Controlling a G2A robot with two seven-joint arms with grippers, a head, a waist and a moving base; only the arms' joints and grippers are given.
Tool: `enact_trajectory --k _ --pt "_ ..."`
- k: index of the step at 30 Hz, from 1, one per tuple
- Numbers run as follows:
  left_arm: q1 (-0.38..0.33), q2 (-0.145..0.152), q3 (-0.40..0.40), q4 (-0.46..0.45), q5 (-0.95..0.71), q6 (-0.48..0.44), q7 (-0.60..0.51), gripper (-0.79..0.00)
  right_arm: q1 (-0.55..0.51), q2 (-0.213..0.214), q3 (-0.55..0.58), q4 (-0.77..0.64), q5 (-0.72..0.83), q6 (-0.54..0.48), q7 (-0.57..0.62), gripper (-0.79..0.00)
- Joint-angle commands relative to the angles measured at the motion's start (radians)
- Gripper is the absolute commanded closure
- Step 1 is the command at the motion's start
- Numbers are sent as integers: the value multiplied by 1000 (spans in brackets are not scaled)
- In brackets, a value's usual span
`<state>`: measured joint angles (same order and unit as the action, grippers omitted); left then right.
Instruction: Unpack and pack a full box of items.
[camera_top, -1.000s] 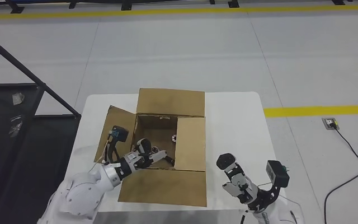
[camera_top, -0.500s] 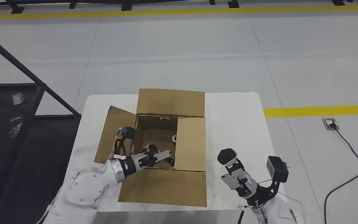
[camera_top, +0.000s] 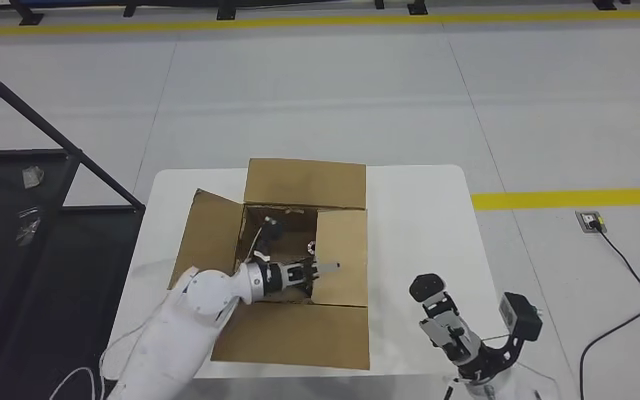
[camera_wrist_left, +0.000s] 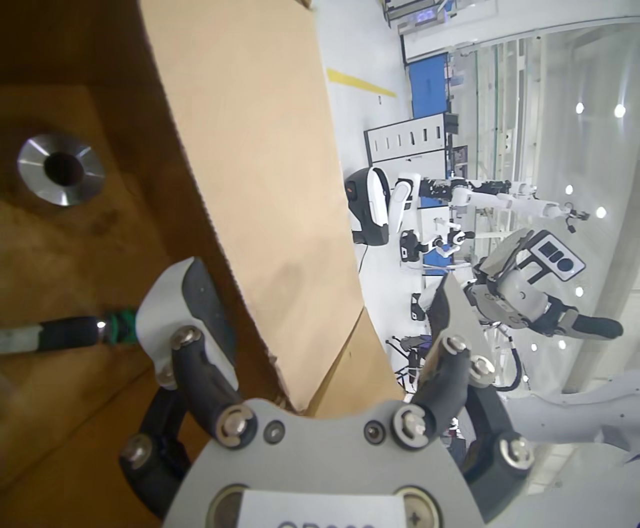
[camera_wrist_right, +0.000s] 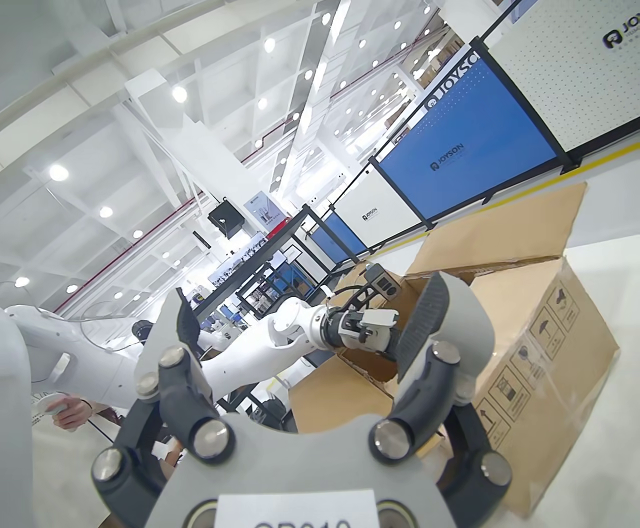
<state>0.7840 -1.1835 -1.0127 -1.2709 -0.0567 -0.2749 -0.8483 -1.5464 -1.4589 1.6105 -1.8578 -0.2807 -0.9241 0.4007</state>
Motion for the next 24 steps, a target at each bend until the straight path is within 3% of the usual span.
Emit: enact_trajectory --k 1,7,18,24 --pt "-15 -8 18 29 -19 -18 0 -785 -5 3 0 -6 -2 1 -5 -785" --pt "-37 -18 32 58 -58 -62 -11 -785 -17 13 2 -20 -8 8 -22 -785" --pt "4 -10 -8 -111 -94 -76 -7 -785 -47 27 51 -49 12 12 -138 -785" --pt "-34 -34 48 -129 -91 -70 76 -785 -110 29 139 -91 6 26 -261 -785"
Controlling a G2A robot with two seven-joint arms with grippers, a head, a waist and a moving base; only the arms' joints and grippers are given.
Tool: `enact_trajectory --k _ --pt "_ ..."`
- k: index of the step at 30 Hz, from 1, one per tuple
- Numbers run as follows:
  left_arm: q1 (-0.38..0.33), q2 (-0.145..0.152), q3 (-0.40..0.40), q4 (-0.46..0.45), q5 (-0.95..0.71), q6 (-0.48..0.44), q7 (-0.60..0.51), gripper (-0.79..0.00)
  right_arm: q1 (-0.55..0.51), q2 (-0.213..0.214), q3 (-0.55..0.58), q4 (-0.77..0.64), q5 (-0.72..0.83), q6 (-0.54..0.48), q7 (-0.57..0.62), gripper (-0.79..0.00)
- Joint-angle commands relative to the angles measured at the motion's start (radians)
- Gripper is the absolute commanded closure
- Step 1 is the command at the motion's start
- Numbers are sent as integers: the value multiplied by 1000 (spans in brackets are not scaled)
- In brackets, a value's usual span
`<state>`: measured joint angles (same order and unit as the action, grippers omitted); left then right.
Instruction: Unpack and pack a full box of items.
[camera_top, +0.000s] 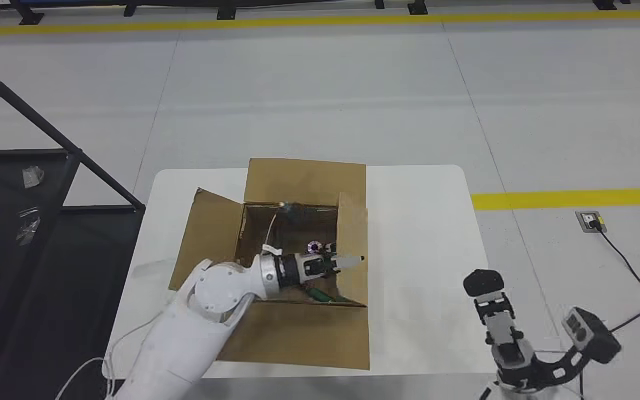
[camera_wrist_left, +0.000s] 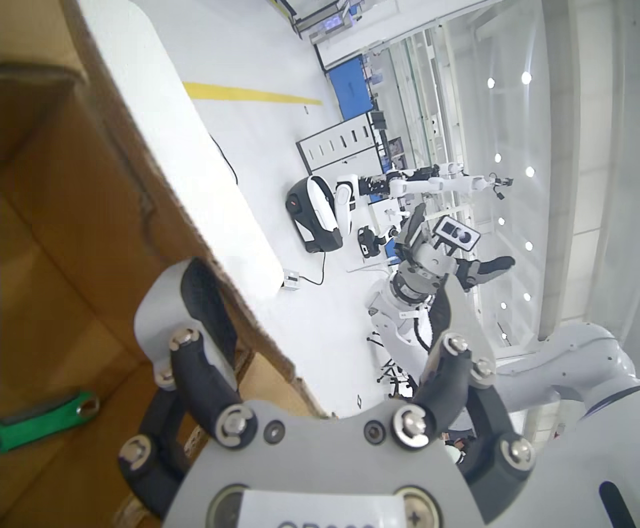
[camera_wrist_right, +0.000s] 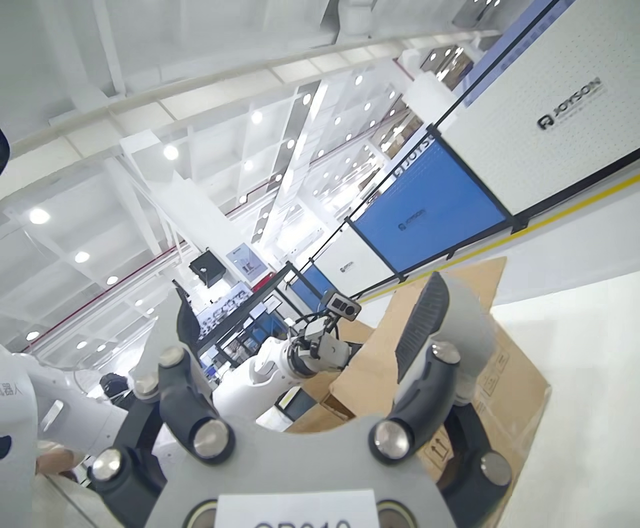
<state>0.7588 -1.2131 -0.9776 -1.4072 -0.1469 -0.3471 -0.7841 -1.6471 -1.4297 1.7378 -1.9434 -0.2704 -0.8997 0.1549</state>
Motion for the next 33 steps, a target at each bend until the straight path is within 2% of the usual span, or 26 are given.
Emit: enact_trajectory --k 1,5,11,20,27,30,33 --pt "-22 -11 30 21 -4 2 22 -785 -24 0 25 -14 -10 1 -38 -785" --pt "-92 -49 121 105 2 11 70 -785 -88 -1 68 -46 -16 -12 -102 -785" --pt "-185 -107 231 232 -3 27 104 -785 -88 -1 68 -46 -16 -12 -102 -785" --pt "-263 -176 321 363 -12 23 115 -785 -83 0 68 -54 -23 11 -111 -785" --pt "-285 -197 318 410 -27 -6 100 -785 -72 2 72 -96 -82 34 -132 -785" --pt "-278 -188 283 388 -27 -28 80 -785 -49 2 59 -128 -146 87 -126 -785" --pt "-251 -161 210 337 -48 -59 36 -785 -14 3 31 -178 -241 145 -109 -785"
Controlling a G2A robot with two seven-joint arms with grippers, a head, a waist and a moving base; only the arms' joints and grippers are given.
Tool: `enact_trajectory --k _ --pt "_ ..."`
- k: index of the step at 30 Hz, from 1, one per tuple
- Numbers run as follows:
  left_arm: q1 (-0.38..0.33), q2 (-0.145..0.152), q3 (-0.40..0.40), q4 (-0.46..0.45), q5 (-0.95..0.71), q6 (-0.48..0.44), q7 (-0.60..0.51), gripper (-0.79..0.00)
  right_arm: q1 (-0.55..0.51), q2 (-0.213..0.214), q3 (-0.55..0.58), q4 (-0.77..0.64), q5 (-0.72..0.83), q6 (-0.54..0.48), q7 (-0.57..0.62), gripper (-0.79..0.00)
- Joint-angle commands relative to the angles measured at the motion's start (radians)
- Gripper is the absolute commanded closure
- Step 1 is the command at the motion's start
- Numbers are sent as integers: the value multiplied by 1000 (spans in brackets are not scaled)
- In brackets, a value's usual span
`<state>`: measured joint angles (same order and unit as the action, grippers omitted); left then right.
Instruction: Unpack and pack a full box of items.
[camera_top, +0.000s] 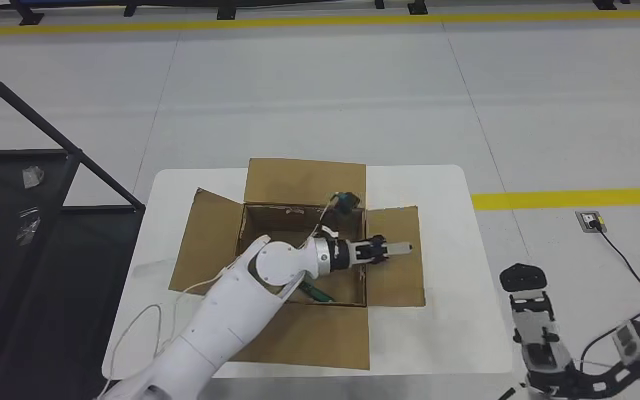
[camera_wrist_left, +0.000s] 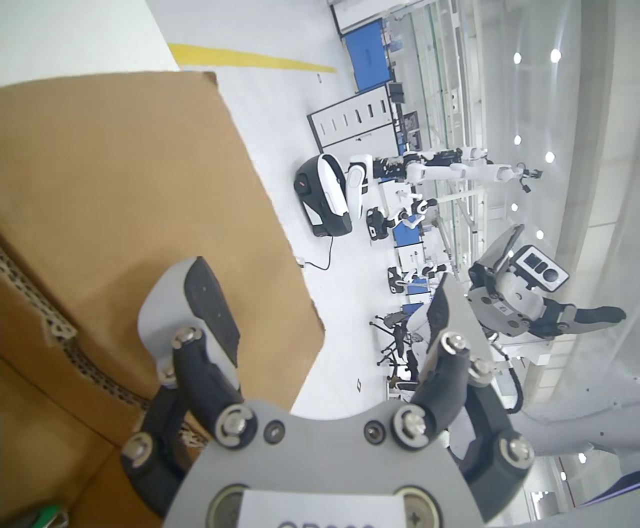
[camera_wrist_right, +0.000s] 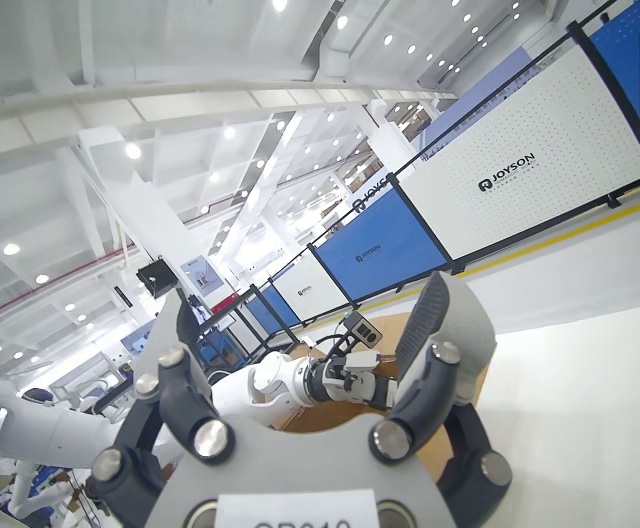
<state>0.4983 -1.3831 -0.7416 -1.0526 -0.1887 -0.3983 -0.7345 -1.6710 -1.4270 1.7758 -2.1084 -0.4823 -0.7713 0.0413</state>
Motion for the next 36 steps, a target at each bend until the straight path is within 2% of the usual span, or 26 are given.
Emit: enact_trajectory --k 1,5,7,10,12,16,22,26,30,33,36 --pt "24 22 -61 -43 -12 -14 -24 -785 24 0 -19 -34 -71 42 14 -785" --pt "120 82 -230 -200 -7 -10 -70 -785 100 1 -97 -110 -230 141 64 -785" --pt "208 119 -350 -322 15 8 -82 -785 166 2 -159 -133 -326 206 112 -785" --pt "328 156 -498 -468 29 29 -85 -785 260 1 -256 -128 -419 279 166 -785" --pt "437 182 -635 -577 41 44 -79 -785 361 -1 -344 -90 -480 319 229 -785" --pt "586 210 -834 -687 4 36 -75 -785 537 -11 -501 21 -581 389 338 -785" --pt "812 232 -1085 -762 -53 -17 -62 -785 843 -53 -787 329 -866 585 556 -785" --pt "920 235 -1175 -746 -115 -65 -36 -785 1024 -101 -931 610 -886 673 732 -785" --pt "969 235 -1195 -711 -180 -91 -40 -785 1147 -150 -1007 864 -789 700 871 -785" --pt "969 235 -1195 -711 -180 -91 -40 -785 1195 -175 -1020 971 -692 703 935 -785" --pt "969 235 -1195 -711 -180 -91 -40 -785 1205 -178 -1022 980 -692 705 947 -785"
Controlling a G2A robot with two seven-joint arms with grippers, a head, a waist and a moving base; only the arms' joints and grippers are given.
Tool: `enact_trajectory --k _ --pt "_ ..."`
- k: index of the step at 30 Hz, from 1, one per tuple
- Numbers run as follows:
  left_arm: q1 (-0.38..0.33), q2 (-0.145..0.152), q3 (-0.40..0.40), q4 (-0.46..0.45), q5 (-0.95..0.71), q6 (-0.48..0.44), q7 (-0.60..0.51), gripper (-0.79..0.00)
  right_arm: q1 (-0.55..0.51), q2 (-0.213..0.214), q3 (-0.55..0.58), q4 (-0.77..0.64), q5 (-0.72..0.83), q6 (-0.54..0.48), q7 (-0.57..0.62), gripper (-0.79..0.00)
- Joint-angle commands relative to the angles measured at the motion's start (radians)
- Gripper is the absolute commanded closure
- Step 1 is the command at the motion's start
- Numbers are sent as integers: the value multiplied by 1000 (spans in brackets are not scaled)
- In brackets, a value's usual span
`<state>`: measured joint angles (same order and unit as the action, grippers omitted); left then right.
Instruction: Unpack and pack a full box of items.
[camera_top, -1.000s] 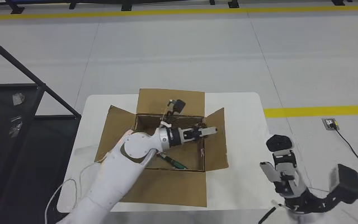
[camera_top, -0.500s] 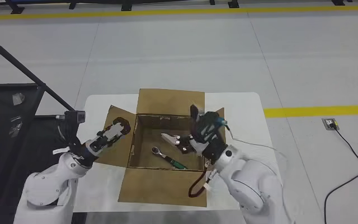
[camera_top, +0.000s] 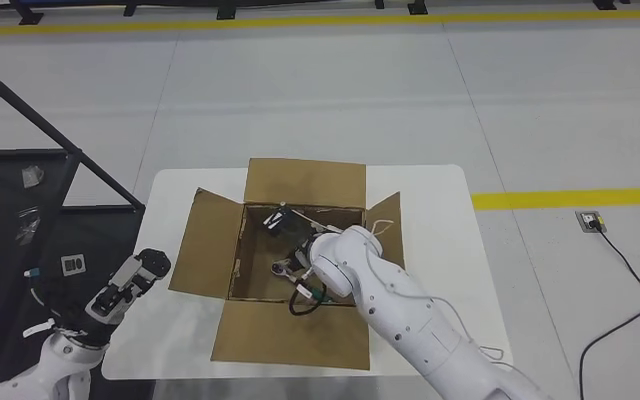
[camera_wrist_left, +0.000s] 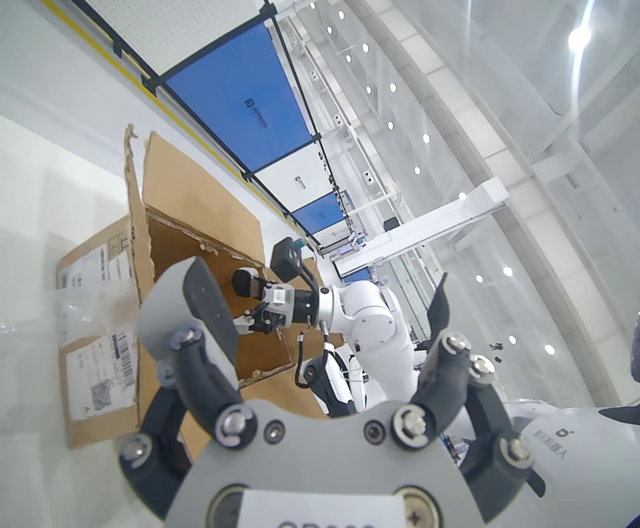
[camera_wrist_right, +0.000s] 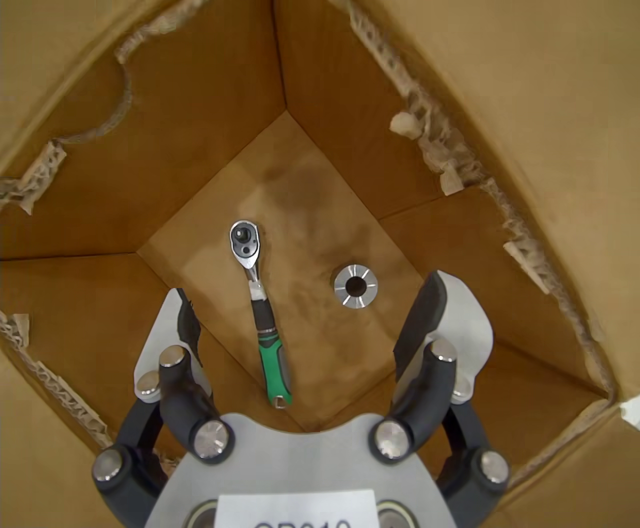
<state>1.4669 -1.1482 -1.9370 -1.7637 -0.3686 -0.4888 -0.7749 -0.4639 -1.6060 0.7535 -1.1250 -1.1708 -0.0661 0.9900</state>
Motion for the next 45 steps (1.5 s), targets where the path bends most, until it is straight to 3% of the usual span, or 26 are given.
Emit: enact_trajectory --k 1,11,17,26,28,30,32,34,37,41,42,44,45 --pt "0 0 0 0 0 0 0 -785 -2 1 0 -3 -3 0 -2 -785" --pt "0 0 16 -13 5 15 17 -785 -10 -6 -19 29 -30 17 -12 -785" --pt "15 1 21 -20 5 18 50 -785 76 -57 -55 263 61 11 -7 -785" --pt "24 1 18 -21 0 17 55 -785 192 -133 -68 590 181 -30 -150 -785" --pt "24 1 18 -21 0 17 55 -785 204 -148 -73 633 192 -34 -177 -711" --pt "24 1 18 -21 0 17 55 -785 217 -163 -78 678 201 -43 -202 -588" --pt "24 1 18 -21 0 17 55 -785 225 -173 -83 706 202 -43 -216 -526" --pt "24 1 18 -21 0 17 55 -785 232 -183 -86 733 202 -40 -250 -388" --pt "24 1 18 -21 0 17 55 -785 236 -199 -97 765 188 -14 -282 -379" --pt "24 1 18 -21 0 17 55 -785 244 -217 -101 800 189 -11 -291 -308" --pt "24 1 18 -21 0 17 55 -785 247 -221 -101 808 190 -13 -292 -252" --pt "24 1 18 -21 0 17 55 -785 252 -227 -101 818 192 -23 -300 0" --pt "24 1 18 -21 0 17 55 -785 254 -229 -100 820 194 -37 -309 0"
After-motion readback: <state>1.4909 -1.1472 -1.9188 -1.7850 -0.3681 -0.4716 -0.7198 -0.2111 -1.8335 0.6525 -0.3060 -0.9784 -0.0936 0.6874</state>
